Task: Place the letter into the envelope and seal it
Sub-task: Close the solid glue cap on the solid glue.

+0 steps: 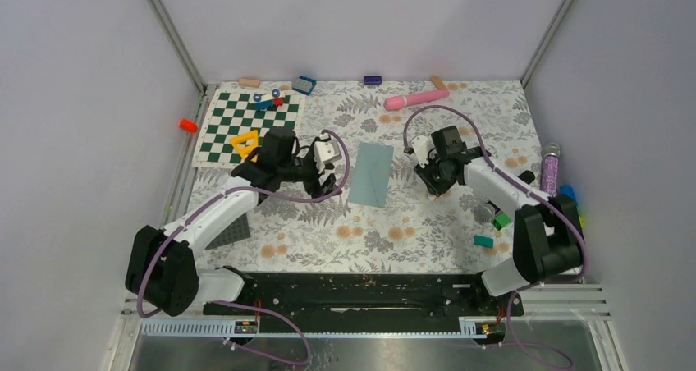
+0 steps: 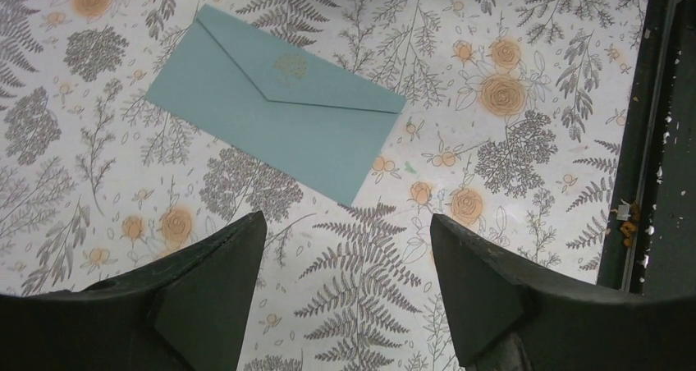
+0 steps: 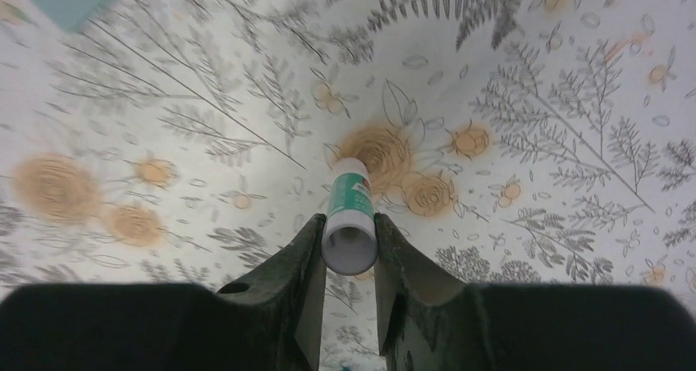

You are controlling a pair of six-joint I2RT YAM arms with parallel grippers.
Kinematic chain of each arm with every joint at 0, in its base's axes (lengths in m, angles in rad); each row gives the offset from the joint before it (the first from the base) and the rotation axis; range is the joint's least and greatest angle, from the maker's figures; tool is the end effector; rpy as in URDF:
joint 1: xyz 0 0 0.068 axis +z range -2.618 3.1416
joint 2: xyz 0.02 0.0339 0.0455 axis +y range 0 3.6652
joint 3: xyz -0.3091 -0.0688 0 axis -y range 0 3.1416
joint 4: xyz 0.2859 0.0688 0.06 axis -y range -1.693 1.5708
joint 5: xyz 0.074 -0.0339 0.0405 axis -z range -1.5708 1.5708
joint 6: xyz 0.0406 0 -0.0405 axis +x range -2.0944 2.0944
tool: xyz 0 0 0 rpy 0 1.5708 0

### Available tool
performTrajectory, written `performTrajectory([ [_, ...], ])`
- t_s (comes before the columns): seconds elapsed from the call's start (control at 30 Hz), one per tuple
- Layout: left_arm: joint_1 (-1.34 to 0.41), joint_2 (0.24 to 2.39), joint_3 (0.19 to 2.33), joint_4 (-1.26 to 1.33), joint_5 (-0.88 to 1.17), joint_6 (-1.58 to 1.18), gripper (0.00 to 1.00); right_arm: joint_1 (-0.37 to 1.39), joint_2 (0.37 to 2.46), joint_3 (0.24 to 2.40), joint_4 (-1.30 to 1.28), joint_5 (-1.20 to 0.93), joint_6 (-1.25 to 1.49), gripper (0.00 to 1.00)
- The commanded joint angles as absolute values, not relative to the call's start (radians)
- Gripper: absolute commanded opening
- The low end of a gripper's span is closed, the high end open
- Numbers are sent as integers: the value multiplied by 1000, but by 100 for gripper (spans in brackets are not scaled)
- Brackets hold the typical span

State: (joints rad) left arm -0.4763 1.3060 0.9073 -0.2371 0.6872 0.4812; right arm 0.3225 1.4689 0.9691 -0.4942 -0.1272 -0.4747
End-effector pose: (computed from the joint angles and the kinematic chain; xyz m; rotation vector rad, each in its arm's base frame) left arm 0.2643 -0.1653 0.2935 1.3052 1.6907 -0.7494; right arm 0.3119 0.1097 0.2409 -1.0363 2.3364 0.1046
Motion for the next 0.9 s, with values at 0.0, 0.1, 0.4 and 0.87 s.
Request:
performTrajectory([
  [0.0, -448, 1237, 882, -217, 705, 482, 76, 335, 1595, 997, -553, 54, -551, 4],
  [0.1, -439, 1221, 873, -209, 717, 468, 76, 338, 1655, 997, -567, 52, -541, 1],
  [0.4, -432, 1201, 865, -193, 729, 445, 76, 338, 1503, 951, -487, 3, -515, 2],
  [0.87, -400, 1158, 842, -173, 745, 428, 77, 324, 1533, 896, -293, -111, -402, 2],
])
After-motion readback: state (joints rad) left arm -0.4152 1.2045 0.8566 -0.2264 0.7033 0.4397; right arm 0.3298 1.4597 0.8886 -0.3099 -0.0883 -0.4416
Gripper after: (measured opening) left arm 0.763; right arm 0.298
